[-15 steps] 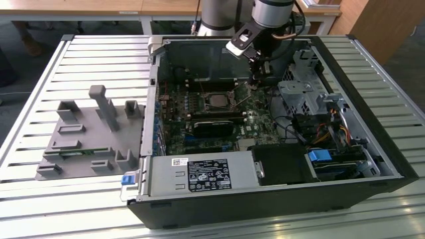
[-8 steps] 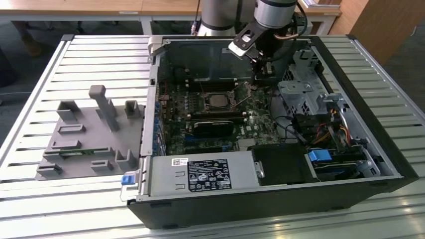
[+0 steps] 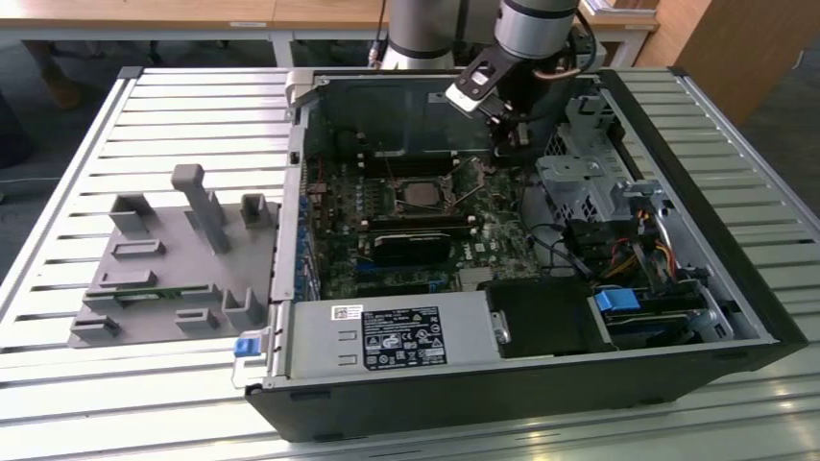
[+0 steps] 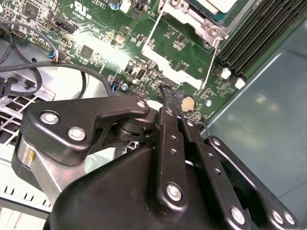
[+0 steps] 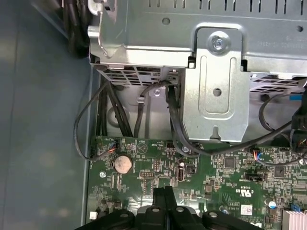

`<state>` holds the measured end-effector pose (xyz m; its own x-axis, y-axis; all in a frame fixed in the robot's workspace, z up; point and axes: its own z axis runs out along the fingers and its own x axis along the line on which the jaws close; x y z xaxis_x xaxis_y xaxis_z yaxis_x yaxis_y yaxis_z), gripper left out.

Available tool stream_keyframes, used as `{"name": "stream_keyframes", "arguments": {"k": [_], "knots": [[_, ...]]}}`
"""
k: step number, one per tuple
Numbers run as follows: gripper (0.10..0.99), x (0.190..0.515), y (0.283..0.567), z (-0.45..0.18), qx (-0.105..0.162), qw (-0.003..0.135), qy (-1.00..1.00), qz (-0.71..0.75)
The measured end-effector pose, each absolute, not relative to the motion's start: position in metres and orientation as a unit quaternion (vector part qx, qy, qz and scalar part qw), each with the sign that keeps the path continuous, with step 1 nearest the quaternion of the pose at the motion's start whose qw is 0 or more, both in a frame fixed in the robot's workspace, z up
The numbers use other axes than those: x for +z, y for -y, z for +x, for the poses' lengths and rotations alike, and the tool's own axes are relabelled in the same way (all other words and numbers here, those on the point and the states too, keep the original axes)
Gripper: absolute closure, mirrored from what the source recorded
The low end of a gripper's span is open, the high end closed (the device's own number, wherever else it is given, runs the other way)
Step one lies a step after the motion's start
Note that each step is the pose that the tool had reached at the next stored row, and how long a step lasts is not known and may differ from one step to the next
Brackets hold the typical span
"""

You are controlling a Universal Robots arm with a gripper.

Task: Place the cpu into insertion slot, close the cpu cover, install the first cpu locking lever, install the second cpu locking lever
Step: 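Close the cpu cover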

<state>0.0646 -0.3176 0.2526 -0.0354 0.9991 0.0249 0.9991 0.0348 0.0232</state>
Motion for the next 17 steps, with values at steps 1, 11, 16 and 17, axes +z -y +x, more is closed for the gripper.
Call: {"name": "stream_keyframes", "arguments": {"k": [1, 11, 16, 17], "knots": [[0.98, 0.2511, 0.3175, 0.0652, -0.017, 0.001, 0.719, -0.695], [0.98, 0.2438, 0.3176, 0.0622, -0.016, 0.002, 0.719, -0.695], [0.98, 0.2437, 0.3174, 0.0589, -0.016, 0.002, 0.719, -0.694], [0.98, 0.2437, 0.3175, 0.0576, -0.016, 0.002, 0.719, -0.695]]}}
